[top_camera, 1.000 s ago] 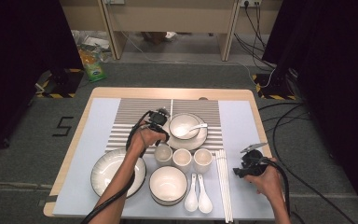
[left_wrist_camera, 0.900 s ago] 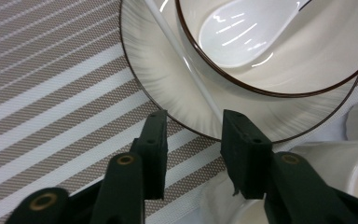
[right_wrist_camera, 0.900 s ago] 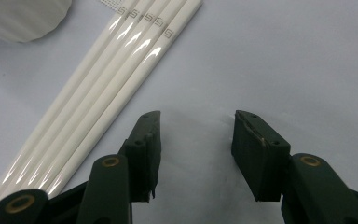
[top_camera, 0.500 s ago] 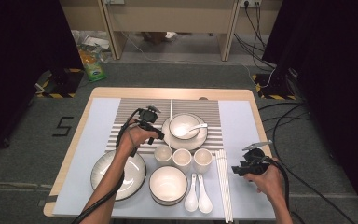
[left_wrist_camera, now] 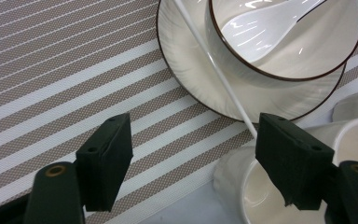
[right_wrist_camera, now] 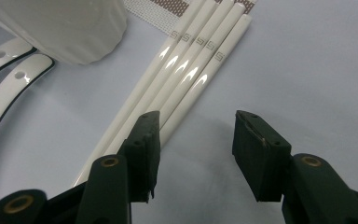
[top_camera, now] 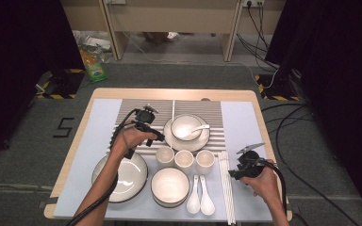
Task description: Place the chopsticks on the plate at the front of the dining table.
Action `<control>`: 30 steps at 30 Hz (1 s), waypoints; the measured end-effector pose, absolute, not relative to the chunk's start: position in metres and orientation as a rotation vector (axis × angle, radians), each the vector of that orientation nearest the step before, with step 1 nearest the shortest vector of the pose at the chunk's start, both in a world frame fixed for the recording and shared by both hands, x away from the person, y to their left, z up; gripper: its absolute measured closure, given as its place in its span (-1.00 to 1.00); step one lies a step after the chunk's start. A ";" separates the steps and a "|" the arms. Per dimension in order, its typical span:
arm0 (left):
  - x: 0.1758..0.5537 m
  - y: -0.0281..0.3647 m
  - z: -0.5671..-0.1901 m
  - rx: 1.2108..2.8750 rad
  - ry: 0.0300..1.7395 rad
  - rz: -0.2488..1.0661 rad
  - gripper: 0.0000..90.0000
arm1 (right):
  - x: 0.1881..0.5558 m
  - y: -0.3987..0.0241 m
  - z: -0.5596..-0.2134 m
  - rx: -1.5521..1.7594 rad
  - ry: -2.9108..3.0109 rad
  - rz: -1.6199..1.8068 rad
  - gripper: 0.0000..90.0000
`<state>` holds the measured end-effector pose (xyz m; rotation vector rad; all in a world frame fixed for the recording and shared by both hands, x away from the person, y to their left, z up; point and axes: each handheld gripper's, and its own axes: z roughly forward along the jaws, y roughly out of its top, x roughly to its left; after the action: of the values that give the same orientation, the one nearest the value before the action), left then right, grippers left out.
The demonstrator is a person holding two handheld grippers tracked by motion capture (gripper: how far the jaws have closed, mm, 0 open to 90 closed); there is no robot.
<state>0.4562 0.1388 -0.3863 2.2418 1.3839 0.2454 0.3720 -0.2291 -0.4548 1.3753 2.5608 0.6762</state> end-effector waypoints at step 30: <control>0.432 0.167 -0.386 2.253 1.301 0.204 -0.52 | 0.379 -0.225 -0.458 1.429 2.587 0.556 0.47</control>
<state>0.4325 0.1668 -0.3860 2.2533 1.3009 0.2041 0.3794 -0.2251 -0.4580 1.4286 2.5866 0.5560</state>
